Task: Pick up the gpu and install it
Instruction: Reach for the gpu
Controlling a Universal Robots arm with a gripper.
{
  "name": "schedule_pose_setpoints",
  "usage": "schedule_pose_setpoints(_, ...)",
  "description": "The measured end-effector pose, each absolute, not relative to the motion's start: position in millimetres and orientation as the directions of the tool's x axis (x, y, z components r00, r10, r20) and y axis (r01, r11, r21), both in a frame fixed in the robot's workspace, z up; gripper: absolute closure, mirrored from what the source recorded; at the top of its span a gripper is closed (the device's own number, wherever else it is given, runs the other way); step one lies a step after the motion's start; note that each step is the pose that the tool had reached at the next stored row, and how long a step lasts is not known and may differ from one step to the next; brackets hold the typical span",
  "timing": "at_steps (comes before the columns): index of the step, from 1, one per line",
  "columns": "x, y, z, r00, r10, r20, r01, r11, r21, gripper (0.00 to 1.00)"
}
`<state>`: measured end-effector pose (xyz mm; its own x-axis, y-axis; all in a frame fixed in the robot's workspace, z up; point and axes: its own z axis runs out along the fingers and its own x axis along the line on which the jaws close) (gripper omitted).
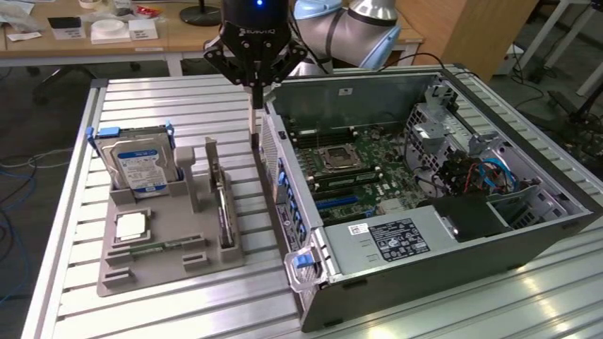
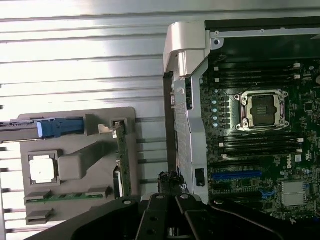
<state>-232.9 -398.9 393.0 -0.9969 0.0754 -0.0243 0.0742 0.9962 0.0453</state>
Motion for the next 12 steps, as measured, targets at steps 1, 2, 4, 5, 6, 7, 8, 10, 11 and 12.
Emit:
schedule_pose_setpoints(1, -234.3, -398.8, 393.0, -0.997, 0.075, -0.024, 0.074, 0.996, 0.045, 0.89)
schedule_pose_setpoints(2, -235.7, -398.8, 393.0, -0.997, 0.075, -0.024, 0.074, 0.996, 0.045, 0.89)
schedule_pose_setpoints(4, -238.5, -398.8, 393.0, -0.997, 0.075, -0.024, 0.074, 0.996, 0.045, 0.89)
schedule_pose_setpoints(5, -239.8, -398.8, 393.0, -0.997, 0.075, -0.025, 0.074, 0.996, 0.045, 0.89)
schedule_pose_setpoints(6, -241.0, -398.9, 393.0, -0.997, 0.075, -0.025, 0.074, 0.996, 0.045, 0.89)
schedule_pose_setpoints(7, -242.3, -398.8, 393.0, -0.997, 0.075, -0.025, 0.074, 0.996, 0.045, 0.89)
schedule_pose_setpoints(8, -243.5, -398.8, 393.0, -0.997, 0.075, -0.025, 0.074, 0.996, 0.045, 0.89)
schedule_pose_setpoints(10, -246.1, -398.9, 393.0, -0.997, 0.075, -0.025, 0.074, 0.996, 0.045, 0.89)
schedule_pose_setpoints(11, -247.3, -398.9, 393.0, -0.997, 0.075, -0.025, 0.074, 0.996, 0.045, 0.89)
schedule_pose_setpoints(12, -248.4, -398.9, 393.0, -0.997, 0.075, -0.025, 0.074, 0.996, 0.045, 0.89)
